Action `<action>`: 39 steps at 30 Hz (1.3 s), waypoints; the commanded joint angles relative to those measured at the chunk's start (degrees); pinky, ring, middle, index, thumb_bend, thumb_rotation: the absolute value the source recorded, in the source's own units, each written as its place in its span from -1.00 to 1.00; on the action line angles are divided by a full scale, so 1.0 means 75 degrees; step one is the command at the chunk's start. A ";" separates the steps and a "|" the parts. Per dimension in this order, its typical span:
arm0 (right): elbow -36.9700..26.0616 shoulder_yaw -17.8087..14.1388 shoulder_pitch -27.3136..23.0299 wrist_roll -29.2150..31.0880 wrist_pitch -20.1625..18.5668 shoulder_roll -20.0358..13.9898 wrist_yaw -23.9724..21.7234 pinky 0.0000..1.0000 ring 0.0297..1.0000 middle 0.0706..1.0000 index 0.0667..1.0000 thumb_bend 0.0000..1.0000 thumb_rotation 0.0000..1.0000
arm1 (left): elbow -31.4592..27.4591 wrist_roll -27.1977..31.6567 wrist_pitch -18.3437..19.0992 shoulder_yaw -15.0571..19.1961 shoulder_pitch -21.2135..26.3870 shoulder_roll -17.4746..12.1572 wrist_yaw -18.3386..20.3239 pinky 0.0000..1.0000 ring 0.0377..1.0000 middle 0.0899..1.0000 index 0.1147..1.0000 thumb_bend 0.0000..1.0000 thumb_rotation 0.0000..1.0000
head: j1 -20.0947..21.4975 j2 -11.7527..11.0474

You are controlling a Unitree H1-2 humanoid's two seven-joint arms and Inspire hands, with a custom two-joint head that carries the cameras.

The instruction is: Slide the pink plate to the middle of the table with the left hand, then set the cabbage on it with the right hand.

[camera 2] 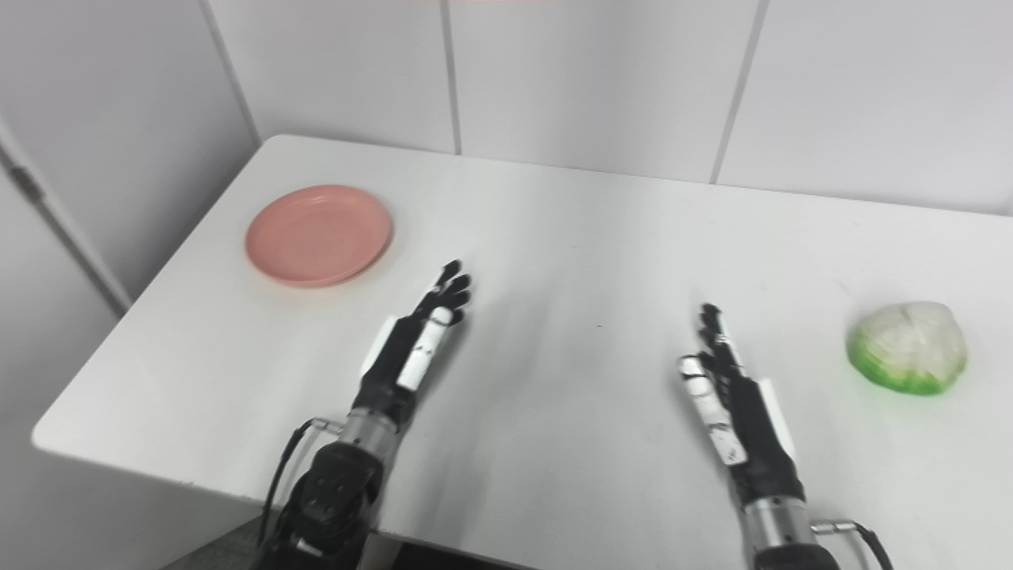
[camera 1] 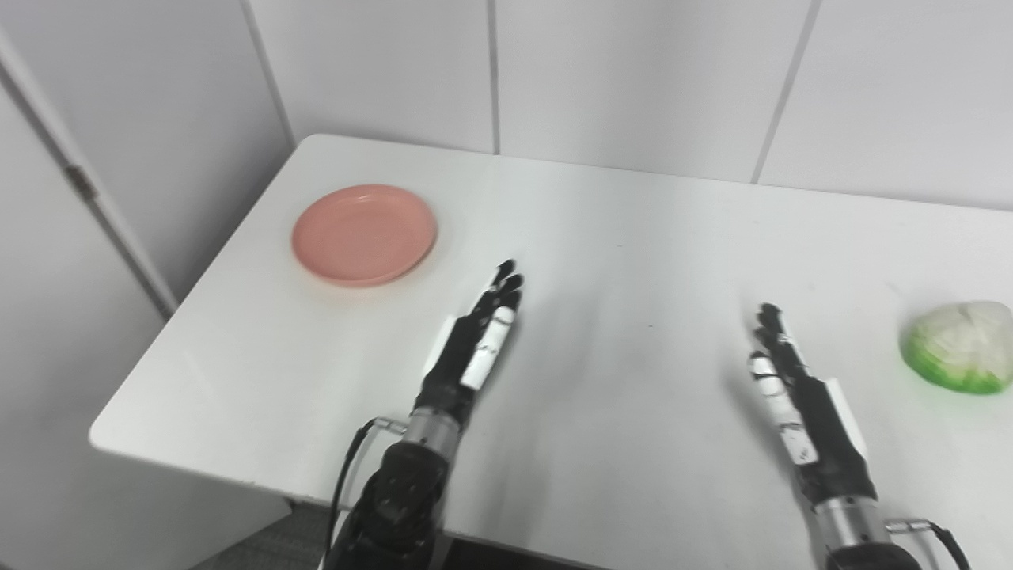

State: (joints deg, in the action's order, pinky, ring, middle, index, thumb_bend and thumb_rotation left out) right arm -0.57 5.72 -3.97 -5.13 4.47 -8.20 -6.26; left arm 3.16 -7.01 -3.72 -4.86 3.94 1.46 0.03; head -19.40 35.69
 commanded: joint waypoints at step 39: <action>0.0087 -0.0054 0.0065 0.0137 0.0412 0.0007 -0.0103 1.00 1.00 1.00 1.00 -0.60 1.00 | 0.1000 -0.0044 -0.0787 -0.0026 -0.0085 0.0252 -0.0112 0.87 0.91 0.93 0.90 -0.15 1.00 | -0.0301 -0.0561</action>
State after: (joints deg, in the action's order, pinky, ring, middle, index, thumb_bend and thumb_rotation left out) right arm -0.31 5.22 -4.17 -4.06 6.31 -8.34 -7.11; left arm 8.68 -8.34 -10.54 -4.98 7.99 4.02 -1.42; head -21.62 31.46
